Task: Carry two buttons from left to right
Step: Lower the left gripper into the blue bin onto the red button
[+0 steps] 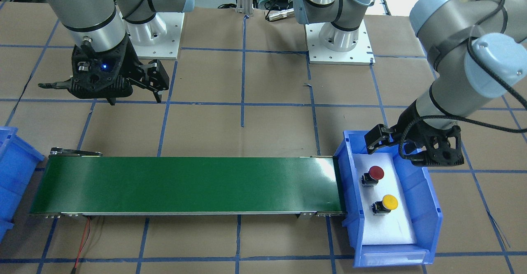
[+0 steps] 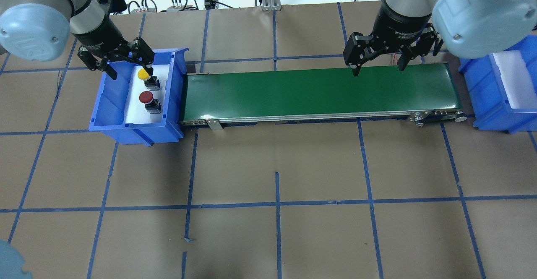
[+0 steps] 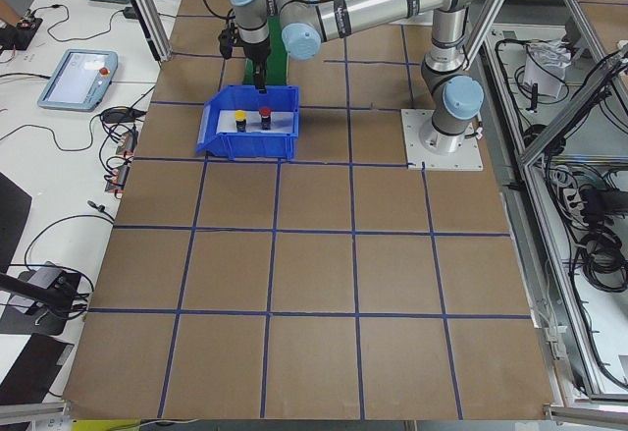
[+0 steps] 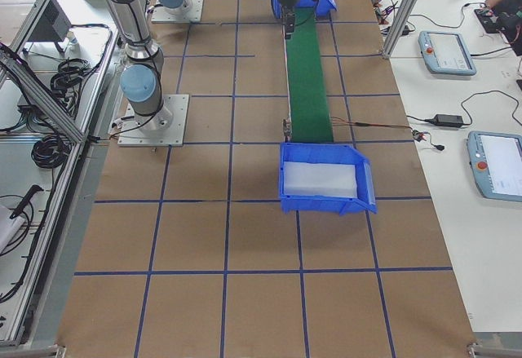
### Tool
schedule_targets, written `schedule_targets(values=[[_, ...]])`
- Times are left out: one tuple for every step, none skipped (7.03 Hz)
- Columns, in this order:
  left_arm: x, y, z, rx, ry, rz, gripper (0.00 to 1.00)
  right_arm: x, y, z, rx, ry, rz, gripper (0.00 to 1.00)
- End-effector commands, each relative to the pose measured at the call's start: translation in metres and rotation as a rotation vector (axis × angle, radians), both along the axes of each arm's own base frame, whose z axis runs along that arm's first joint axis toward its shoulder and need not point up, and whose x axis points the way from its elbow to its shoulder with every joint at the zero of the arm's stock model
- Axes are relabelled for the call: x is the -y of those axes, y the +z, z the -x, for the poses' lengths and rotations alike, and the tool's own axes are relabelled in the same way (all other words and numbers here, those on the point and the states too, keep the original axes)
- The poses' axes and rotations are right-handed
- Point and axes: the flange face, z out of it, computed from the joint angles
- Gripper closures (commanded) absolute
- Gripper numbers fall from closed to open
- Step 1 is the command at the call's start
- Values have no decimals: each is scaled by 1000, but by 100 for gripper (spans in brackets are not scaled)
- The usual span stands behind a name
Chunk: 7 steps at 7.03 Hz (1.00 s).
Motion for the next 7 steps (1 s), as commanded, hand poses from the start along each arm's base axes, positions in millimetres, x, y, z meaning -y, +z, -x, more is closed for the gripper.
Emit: schedule_targets(values=[[10, -35, -6, 0, 7, -8, 0, 0, 0, 0, -1, 0, -1, 0], [14, -60, -14, 4, 13, 5, 0, 0, 0, 0, -1, 0, -1, 0], [20, -72, -27, 11, 32, 26, 0, 0, 0, 0, -1, 0, -1, 0], [15, -80, -24, 6, 35, 7, 0, 0, -1, 0, -1, 0, -3, 0], [7, -94, -23, 10, 39, -5, 0, 0, -1, 0, -1, 0, -3, 0], [4, -102, -23, 7, 41, -20, 0, 0, 0, 0, -1, 0, -1, 0], [3, -106, -26, 26, 38, -36, 0, 0, -1, 0, -1, 0, -3, 0]])
